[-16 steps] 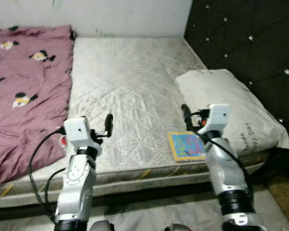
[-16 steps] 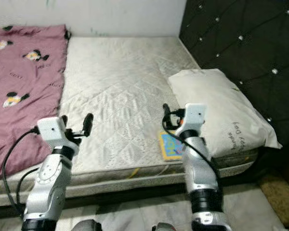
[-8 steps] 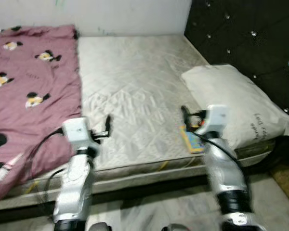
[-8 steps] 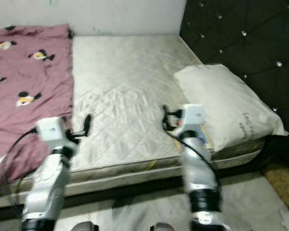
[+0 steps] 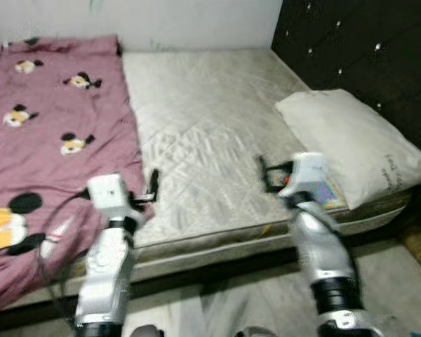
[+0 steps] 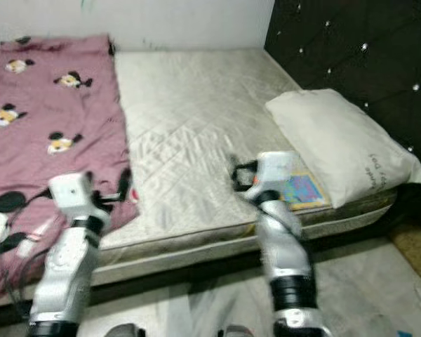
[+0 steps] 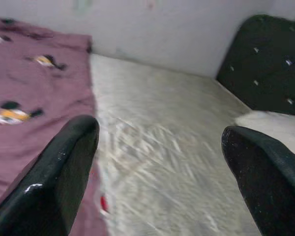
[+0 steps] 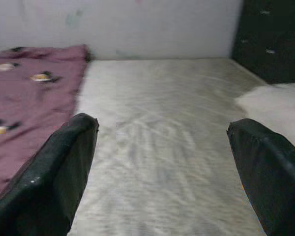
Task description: Clean up the room
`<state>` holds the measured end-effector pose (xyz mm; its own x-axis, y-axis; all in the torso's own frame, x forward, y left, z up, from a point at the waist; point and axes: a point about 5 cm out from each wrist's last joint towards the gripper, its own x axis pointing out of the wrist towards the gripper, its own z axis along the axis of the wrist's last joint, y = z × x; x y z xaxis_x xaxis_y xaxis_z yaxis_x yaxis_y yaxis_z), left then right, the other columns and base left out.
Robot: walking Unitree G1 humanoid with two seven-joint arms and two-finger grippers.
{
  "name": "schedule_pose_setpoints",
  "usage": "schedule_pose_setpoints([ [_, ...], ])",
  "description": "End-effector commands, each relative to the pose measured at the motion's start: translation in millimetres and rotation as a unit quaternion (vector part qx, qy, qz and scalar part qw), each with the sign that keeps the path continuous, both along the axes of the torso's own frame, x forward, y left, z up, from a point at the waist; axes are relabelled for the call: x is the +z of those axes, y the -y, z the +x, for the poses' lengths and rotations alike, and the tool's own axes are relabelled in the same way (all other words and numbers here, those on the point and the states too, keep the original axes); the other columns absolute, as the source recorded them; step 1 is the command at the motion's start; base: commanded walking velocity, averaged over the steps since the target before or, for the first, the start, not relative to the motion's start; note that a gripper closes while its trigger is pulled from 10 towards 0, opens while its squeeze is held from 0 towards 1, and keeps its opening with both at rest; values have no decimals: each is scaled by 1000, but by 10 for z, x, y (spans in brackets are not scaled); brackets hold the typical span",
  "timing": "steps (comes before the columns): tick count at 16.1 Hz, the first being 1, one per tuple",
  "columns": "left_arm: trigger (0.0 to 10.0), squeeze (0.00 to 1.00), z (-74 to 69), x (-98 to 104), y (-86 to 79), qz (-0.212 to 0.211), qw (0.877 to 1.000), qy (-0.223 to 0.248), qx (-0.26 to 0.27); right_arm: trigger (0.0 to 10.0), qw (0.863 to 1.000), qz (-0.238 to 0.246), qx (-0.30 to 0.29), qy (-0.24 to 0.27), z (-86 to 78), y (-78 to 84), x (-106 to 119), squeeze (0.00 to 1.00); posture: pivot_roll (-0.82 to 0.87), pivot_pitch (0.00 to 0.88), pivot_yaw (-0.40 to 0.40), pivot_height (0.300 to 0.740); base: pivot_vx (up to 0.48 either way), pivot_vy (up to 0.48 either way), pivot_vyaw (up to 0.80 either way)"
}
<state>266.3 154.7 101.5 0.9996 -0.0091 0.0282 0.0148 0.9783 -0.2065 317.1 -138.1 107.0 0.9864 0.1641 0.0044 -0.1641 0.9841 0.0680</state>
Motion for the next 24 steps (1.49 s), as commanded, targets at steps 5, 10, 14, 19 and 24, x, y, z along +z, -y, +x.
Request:
schedule_pose_setpoints([
  [5,10000,0,-4,64,83,-17,999,18,-24,10000,1000,-16,-8,18,22,84,79,0,-73,20,-32,740,280,0,320],
  [10,10000,0,-9,60,99,-20,999,18,-30,10000,1000,-16,-10,17,25,87,75,0,-73,20,-29,740,381,0,158],
  [14,10000,0,-10,56,102,-21,999,17,-33,10000,1000,-16,-11,17,25,87,71,0,-73,19,-29,740,391,0,0],
  [19,10000,0,-13,18,101,-16,1000,5,-14,10000,1000,-20,-10,18,20,93,62,0,-73,20,-29,740,144,0,0],
  [24,10000,0,-17,-45,50,-8,1000,-20,18,10000,999,-34,-6,20,21,81,52,0,-71,16,-29,740,0,0,480],
])
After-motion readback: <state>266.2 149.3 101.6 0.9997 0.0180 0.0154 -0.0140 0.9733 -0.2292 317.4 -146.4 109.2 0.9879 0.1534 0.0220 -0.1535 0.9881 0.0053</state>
